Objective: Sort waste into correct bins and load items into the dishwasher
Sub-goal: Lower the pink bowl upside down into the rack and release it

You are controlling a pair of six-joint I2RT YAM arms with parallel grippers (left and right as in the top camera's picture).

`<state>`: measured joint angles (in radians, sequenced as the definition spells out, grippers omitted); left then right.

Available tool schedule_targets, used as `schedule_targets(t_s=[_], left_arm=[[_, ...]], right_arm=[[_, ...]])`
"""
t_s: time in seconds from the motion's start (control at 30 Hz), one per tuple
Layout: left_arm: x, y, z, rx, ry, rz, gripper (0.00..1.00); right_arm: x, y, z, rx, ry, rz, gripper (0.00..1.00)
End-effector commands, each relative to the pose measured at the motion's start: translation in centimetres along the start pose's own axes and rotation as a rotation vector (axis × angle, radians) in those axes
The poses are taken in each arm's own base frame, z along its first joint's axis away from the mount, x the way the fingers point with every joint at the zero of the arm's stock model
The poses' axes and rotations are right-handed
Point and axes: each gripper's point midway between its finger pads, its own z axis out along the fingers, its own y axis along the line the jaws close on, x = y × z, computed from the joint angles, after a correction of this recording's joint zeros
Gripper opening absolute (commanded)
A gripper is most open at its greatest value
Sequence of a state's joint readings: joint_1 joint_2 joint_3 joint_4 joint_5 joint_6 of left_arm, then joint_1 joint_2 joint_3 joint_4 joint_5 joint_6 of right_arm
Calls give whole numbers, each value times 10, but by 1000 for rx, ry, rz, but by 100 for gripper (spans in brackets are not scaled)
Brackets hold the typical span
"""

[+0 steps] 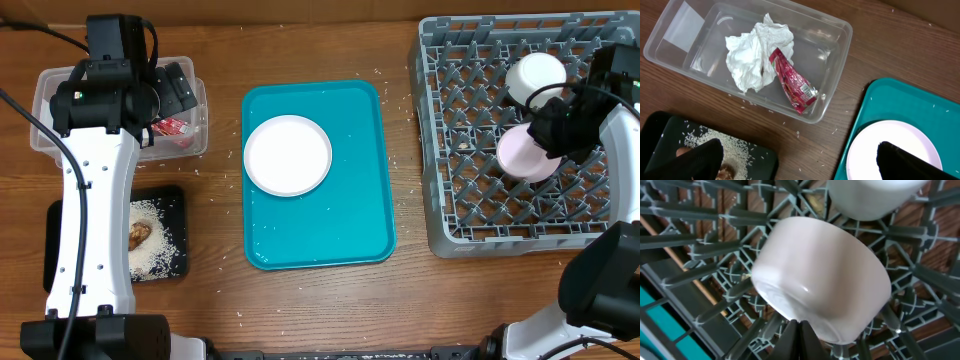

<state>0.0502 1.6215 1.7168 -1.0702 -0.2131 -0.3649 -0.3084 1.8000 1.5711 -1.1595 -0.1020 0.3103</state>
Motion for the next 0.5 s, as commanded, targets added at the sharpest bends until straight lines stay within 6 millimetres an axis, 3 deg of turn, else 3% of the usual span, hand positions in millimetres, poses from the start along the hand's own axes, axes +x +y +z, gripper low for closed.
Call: schedule_targets(t_s=[0.0,0.47], left_arm=[[-5,-1,-5,10,-16,-13,100],[-5,-1,-5,10,-16,-13,100]], right_arm=[[-1,-6,2,19,-7,15,4],[-5,-5,5,15,-19,14,4]])
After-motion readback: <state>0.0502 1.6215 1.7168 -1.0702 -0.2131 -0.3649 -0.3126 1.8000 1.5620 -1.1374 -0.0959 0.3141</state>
